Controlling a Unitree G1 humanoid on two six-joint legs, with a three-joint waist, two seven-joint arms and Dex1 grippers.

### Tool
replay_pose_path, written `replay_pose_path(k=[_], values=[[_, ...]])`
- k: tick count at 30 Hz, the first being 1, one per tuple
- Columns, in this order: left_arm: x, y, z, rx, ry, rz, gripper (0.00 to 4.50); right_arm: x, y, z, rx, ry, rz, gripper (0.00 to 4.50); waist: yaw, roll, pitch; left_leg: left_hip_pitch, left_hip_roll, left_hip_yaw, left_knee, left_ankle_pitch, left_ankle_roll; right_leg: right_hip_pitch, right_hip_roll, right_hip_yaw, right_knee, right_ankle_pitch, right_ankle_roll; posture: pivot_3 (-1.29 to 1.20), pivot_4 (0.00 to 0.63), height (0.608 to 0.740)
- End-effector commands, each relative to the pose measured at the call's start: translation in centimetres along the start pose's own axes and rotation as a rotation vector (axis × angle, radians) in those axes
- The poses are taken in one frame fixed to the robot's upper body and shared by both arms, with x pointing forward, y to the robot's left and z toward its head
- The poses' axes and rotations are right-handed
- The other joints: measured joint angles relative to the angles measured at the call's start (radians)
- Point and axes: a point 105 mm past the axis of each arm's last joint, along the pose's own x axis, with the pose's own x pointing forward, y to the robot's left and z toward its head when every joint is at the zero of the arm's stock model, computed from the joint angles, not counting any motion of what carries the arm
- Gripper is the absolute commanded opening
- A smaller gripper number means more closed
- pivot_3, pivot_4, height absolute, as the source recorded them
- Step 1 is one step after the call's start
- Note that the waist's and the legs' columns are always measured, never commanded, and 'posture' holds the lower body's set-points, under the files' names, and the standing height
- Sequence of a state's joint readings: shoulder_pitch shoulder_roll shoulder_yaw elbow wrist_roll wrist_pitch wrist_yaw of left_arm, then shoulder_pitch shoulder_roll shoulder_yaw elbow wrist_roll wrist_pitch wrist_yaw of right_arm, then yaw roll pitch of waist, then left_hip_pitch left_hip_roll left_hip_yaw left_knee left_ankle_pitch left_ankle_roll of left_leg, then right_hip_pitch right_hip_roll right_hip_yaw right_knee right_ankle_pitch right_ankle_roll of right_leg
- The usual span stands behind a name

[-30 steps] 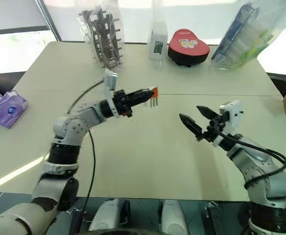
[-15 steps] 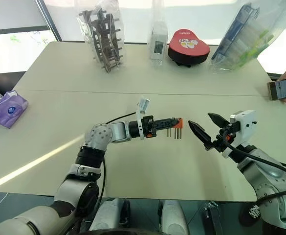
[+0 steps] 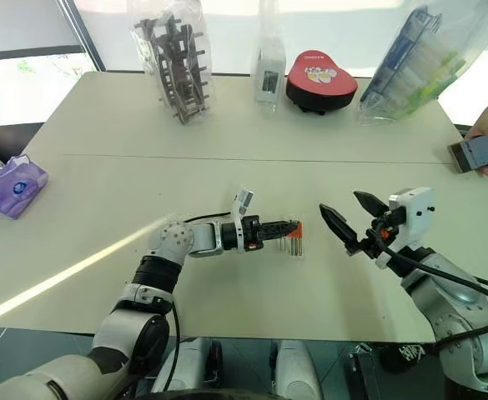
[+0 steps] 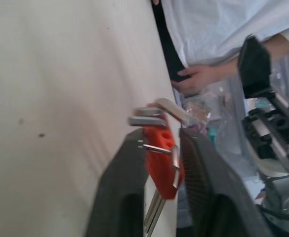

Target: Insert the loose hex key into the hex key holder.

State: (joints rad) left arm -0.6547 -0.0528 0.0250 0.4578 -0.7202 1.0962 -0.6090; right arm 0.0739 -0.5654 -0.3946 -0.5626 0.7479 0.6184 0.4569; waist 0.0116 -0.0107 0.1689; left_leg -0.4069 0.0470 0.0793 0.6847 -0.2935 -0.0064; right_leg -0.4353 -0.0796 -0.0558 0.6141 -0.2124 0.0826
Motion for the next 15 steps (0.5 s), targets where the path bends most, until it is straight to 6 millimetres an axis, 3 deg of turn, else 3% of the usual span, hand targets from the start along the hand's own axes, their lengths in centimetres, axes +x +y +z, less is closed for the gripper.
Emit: replay_pose_path(k=[1, 4, 8, 15], values=[[-0.6, 0.3, 0.5, 0.024, -0.028, 0.014, 3.06, 0.3, 0.0, 1.0, -0.034, -0.037, 0.012, 4.5, 0.001, 0.0, 0.0, 0.0, 0.0, 0.0, 0.0, 0.0, 0.0, 0.0, 0.0, 0.0, 0.0, 0.0, 0.0, 0.0, 0.15, 0.74], [-1.3, 0.4, 1.3, 0.052, -0.057, 0.029, 4.46, 0.4, 0.0, 1.0, -0.038, -0.032, 0.021, 4.5, 0.001, -0.001, -0.001, 0.001, 0.0, 0.0, 0.0, 0.0, 0.0, 0.002, 0.0, 0.0, 0.0, 0.0, 0.0, 0.0, 0.15, 0.74], [-2.0, 0.1, 2.2, 0.199, -0.061, 0.063, 4.46, 0.5, -0.1, 0.8, -0.05, -0.015, 0.032, 4.5, -0.004, -0.001, -0.002, 0.003, 0.0, 0.0, 0.0, 0.0, 0.0, 0.003, 0.0, 0.0, 0.0, 0.0, -0.001, 0.0, 0.15, 0.74], [-3.9, -2.7, 4.4, 0.835, 0.023, 0.058, 4.46, -0.8, -0.9, -0.1, -0.154, 0.147, 0.113, 4.5, 0.005, 0.0, -0.002, 0.002, 0.0, 0.0, 0.0, 0.0, 0.0, 0.002, 0.0, 0.0, 0.0, -0.001, -0.001, 0.0, 0.15, 0.74]])
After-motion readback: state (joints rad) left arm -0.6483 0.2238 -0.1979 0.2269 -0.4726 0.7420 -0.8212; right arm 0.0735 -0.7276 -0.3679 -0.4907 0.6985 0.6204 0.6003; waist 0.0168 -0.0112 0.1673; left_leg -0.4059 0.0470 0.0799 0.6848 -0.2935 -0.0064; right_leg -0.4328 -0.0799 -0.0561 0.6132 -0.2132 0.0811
